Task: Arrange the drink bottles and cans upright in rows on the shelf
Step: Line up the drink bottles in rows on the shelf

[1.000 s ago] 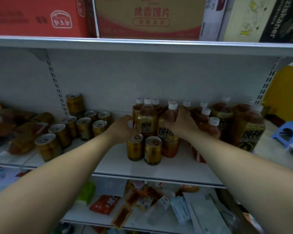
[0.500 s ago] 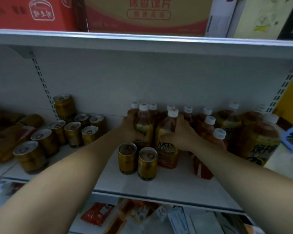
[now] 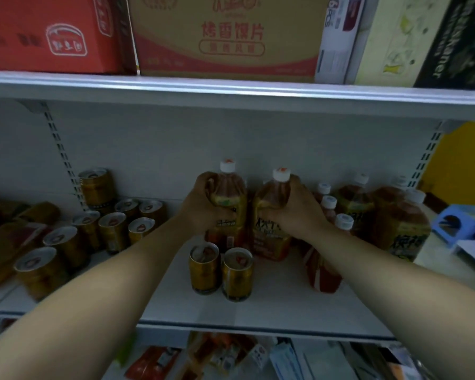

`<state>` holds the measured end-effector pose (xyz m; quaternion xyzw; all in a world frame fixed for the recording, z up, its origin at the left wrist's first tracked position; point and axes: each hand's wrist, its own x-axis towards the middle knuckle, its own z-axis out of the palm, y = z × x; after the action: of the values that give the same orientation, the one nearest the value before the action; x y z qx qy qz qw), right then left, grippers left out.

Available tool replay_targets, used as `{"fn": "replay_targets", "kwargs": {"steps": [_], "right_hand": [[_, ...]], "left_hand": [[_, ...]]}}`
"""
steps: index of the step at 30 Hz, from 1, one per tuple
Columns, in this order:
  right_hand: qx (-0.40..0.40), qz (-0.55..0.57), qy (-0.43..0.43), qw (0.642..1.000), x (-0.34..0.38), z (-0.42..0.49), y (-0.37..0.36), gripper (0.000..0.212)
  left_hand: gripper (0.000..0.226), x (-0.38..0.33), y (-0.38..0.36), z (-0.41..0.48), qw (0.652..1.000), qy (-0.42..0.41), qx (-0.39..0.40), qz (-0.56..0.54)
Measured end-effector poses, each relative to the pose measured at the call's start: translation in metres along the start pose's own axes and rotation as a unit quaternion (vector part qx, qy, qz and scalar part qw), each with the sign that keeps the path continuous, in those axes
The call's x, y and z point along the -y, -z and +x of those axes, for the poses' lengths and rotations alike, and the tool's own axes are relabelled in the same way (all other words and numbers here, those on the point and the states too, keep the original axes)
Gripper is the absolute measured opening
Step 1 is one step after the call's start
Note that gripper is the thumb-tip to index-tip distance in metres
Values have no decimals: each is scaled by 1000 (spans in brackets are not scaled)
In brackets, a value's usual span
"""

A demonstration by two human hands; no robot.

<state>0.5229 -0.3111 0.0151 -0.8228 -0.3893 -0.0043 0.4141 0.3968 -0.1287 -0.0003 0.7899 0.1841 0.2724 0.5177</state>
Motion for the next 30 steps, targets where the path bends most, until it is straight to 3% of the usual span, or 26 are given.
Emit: {"fn": "replay_targets", "kwargs": {"steps": [3,8,13,15,19,24,30], "right_hand": [[-56,35,-1,998,22,-4,15,87],[-140,79,12,987,57,-28,45,83],[-206,109,6,972,72,-65,68,64],[-224,98,-5,970,70,-81,77,65],[-243,64,-41,967,56,-109,96,74],[-254,24,-68,964,24,-135,125,63],[-252,32,-113,960,-49,-154,159,66]], "left_hand": [[79,-22,9,-9,999,-37,-10,-25],[84,-57,26,-30,994,-88,-1,-63],[80,-85,25,-58,990,-116,25,-70],[79,-94,17,-69,990,-118,44,-71],[80,-105,-11,-92,986,-118,92,-74],[77,-109,-67,-115,985,-92,119,-89],[85,-104,-154,-128,981,-54,157,-96]]}}
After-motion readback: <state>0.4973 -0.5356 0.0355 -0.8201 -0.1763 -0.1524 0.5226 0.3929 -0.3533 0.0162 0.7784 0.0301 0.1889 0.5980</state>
